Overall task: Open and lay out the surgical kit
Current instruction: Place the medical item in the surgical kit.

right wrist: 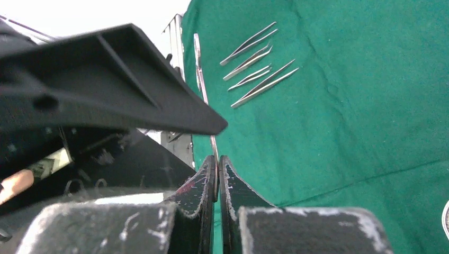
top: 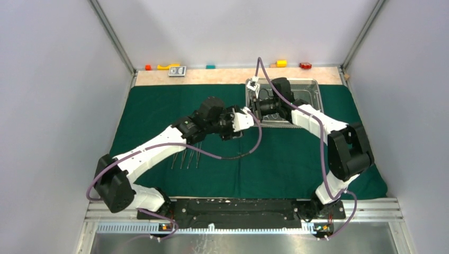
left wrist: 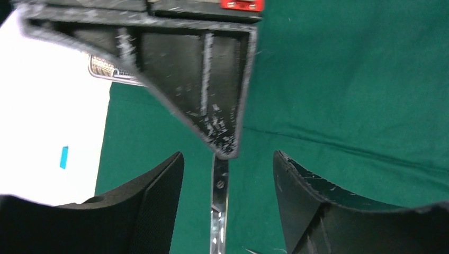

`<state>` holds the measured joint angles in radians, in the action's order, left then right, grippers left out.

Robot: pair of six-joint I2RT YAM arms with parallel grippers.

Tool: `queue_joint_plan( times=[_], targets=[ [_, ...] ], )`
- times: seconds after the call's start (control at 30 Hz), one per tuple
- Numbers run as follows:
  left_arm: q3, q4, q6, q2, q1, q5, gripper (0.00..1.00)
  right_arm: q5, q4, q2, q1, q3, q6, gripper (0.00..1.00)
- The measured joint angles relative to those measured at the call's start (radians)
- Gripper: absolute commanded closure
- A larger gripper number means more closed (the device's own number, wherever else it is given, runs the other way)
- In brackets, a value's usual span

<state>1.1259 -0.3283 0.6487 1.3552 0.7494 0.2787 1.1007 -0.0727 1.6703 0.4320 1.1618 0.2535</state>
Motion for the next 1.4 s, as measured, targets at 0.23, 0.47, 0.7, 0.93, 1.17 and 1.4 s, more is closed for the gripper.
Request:
queue_joint_plan(
  times=[0.23, 0.47, 0.7, 0.93, 1.17, 1.4],
  targets=[
    [0.000, -0.016, 0.072, 0.035, 0.077, -0.182, 0.42, 0.000, 0.001, 0.009, 0.000, 0.000, 0.018, 1.00],
    [-0.005, -0.002, 0.098, 0.035, 0.080, -0.303, 0.48, 0.000, 0.000, 0.009, 0.000, 0.000, 0.019, 1.00],
    [-0.024, 0.006, 0.106, 0.035, 0.081, -0.332, 0.54, 0.000, -0.002, 0.011, 0.000, 0.000, 0.019, 1.00],
    [-0.025, 0.006, 0.105, 0.043, 0.085, -0.329, 0.66, -0.001, -0.003, 0.017, 0.000, 0.012, 0.017, 1.00],
    [-0.025, -0.004, 0.100, 0.058, 0.091, -0.328, 0.80, -0.004, -0.005, 0.020, 0.000, 0.013, 0.010, 1.00],
    [-0.024, -0.016, 0.083, 0.061, 0.092, -0.319, 0.96, -0.008, -0.032, 0.020, 0.000, 0.018, -0.006, 1.00]
  ],
)
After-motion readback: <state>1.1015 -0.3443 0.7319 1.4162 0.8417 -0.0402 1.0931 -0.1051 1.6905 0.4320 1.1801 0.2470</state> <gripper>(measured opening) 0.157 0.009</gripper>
